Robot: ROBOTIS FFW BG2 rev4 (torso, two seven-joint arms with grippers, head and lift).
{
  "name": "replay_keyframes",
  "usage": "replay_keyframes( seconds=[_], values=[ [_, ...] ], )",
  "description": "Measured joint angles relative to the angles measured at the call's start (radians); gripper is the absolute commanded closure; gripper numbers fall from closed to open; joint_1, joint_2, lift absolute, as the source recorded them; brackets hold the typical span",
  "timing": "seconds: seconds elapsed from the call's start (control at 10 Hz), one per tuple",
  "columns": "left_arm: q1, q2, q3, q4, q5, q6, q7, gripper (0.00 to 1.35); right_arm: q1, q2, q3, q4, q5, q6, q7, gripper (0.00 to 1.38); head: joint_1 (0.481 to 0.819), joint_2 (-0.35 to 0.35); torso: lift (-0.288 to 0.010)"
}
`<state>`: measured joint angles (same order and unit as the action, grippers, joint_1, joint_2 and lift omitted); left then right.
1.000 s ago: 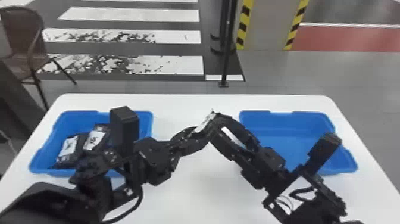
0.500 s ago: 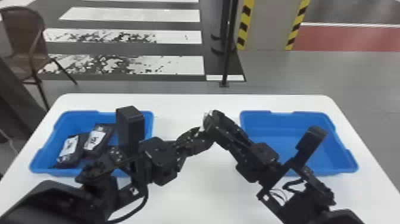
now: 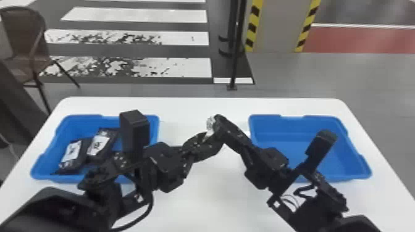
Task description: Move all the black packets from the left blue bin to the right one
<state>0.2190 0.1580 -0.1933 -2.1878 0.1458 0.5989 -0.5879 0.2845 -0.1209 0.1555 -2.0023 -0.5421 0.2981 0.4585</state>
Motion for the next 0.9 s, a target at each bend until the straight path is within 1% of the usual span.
replay_keyframes(
  seconds=[0.2, 0.3, 0.4, 0.6, 0.9],
  values=[
    [0.015, -0.007, 0.019, 0.018, 0.026, -0.024, 0.012, 0.23, -0.004, -0.002, -0.012, 0.001, 0.008, -0.022, -0.001, 1.28, 0.695, -0.029, -0.14],
    [0.04, -0.023, 0.056, 0.025, 0.031, -0.031, 0.014, 0.07, -0.007, -0.002, -0.032, 0.005, 0.016, -0.026, -0.004, 1.28, 0.695, -0.025, -0.14],
    [0.065, -0.039, 0.097, 0.026, 0.029, -0.036, 0.014, 0.14, -0.009, -0.002, -0.06, 0.006, 0.027, -0.03, -0.011, 1.28, 0.695, -0.022, -0.14],
    [0.121, -0.052, 0.163, -0.005, 0.037, -0.049, 0.014, 0.16, -0.031, -0.002, -0.129, 0.03, 0.066, -0.042, -0.022, 1.28, 0.695, -0.035, -0.14],
    [0.249, -0.082, 0.294, -0.13, 0.052, -0.045, 0.022, 0.16, -0.083, -0.002, -0.268, 0.124, 0.178, -0.063, -0.036, 1.28, 0.695, -0.08, -0.14]
  ],
)
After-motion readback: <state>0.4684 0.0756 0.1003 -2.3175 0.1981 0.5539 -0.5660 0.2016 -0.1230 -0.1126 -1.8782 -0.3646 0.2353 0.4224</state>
